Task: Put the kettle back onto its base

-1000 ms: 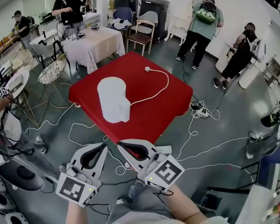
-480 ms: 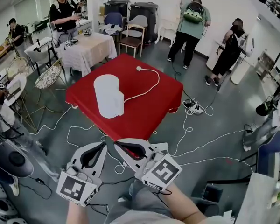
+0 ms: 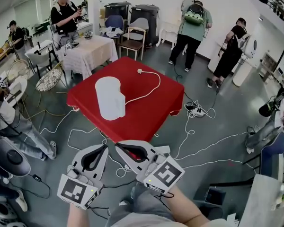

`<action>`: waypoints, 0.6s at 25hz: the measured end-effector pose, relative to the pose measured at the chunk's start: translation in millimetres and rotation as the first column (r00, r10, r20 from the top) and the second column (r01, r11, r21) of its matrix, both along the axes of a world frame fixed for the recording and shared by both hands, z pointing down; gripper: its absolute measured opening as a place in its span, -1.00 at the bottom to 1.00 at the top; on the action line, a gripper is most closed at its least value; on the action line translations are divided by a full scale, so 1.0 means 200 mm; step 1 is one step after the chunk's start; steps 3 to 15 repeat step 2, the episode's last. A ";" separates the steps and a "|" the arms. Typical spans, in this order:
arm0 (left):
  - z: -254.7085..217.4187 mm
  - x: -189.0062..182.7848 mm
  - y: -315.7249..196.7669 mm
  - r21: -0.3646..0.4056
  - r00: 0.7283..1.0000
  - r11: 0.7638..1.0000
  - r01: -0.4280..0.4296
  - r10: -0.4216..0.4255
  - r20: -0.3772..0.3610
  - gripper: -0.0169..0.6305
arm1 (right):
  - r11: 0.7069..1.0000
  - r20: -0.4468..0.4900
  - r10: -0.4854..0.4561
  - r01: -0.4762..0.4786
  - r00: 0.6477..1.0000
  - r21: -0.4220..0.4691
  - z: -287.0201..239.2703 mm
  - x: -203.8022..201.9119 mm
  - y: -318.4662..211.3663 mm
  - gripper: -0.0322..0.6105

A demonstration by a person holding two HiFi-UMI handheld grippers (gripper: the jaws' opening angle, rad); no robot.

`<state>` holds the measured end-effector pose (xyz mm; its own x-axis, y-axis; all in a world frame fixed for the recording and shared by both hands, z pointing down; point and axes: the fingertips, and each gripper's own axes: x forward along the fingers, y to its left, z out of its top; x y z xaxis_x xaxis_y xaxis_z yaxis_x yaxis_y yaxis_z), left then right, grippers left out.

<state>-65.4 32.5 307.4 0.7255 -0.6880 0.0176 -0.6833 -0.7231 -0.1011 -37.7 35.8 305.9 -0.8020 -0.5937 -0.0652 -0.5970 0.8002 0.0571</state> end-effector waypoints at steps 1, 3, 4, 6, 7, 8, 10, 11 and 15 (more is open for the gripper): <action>0.00 0.01 0.00 0.000 1.000 1.000 0.000 0.000 -0.001 -0.91 | 1.000 0.000 -0.001 0.001 1.000 0.002 0.00 0.01 0.00 -0.88; 0.01 0.01 0.01 0.000 1.000 1.000 0.001 -0.001 -0.002 -0.91 | 1.000 0.000 -0.003 0.003 1.000 0.004 0.00 0.01 0.01 -0.88; 0.01 0.01 0.01 0.000 1.000 1.000 0.001 -0.001 -0.002 -0.91 | 1.000 0.000 -0.003 0.003 1.000 0.004 0.00 0.01 0.01 -0.88; 0.01 0.01 0.01 0.000 1.000 1.000 0.001 -0.001 -0.002 -0.91 | 1.000 0.000 -0.003 0.003 1.000 0.004 0.00 0.01 0.01 -0.88; 0.01 0.01 0.01 0.000 1.000 1.000 0.001 -0.001 -0.002 -0.91 | 1.000 0.000 -0.003 0.003 1.000 0.004 0.00 0.01 0.01 -0.88; 0.01 0.01 0.01 0.000 1.000 1.000 0.001 -0.001 -0.002 -0.91 | 1.000 0.000 -0.003 0.003 1.000 0.004 0.00 0.01 0.01 -0.88; 0.01 0.01 0.01 0.000 1.000 1.000 0.001 -0.001 -0.002 -0.91 | 1.000 0.000 -0.003 0.003 1.000 0.004 0.00 0.01 0.01 -0.88; 0.01 0.01 0.01 0.000 1.000 1.000 0.001 -0.001 -0.002 -0.91 | 1.000 0.000 -0.003 0.003 1.000 0.004 0.00 0.01 0.01 -0.88; 0.01 0.01 0.01 0.000 1.000 1.000 0.001 -0.001 -0.002 -0.91 | 1.000 0.000 -0.003 0.003 1.000 0.004 0.00 0.01 0.01 -0.88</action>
